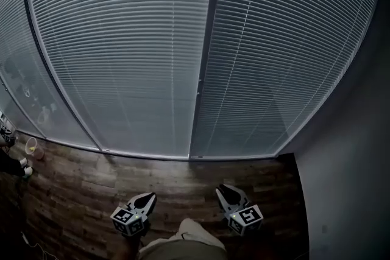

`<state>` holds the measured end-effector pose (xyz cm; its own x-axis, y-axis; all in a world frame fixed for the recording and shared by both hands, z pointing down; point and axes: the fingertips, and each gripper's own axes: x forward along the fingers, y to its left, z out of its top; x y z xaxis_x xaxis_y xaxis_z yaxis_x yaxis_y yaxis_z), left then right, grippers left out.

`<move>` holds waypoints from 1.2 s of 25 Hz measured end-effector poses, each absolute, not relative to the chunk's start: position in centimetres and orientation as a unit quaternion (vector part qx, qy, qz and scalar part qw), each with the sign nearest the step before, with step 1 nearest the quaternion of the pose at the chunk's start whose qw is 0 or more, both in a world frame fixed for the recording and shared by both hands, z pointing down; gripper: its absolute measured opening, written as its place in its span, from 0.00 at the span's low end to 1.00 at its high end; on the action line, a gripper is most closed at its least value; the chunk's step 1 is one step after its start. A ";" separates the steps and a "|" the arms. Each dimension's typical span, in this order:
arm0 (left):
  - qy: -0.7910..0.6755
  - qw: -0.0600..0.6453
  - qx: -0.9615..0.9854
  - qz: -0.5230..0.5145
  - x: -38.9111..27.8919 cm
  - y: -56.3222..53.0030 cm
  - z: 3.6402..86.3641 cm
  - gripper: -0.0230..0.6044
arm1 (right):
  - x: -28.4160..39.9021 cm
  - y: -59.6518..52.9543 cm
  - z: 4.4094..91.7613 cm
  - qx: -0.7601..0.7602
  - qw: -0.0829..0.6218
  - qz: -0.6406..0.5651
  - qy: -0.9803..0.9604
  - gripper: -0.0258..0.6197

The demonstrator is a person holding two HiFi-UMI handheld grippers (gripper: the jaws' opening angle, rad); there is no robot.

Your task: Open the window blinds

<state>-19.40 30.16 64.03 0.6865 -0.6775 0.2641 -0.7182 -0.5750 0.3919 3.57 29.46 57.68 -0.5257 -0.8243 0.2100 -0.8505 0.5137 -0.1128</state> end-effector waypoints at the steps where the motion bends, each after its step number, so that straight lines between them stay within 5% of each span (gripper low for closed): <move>1: -0.392 0.246 0.886 0.036 -19.2 29.8 63.9 0.06 | 3.6 29.1 57.8 0.482 0.067 0.101 -0.868 0.13; 20: -0.498 0.237 0.834 0.015 -18.7 19.7 62.1 0.05 | 7.0 19.3 57.8 0.471 0.071 0.107 -0.873 0.13; 30: -0.494 0.290 0.820 0.014 -17.4 19.3 62.8 0.06 | 7.4 16.6 56.4 0.460 0.067 0.100 -0.880 0.13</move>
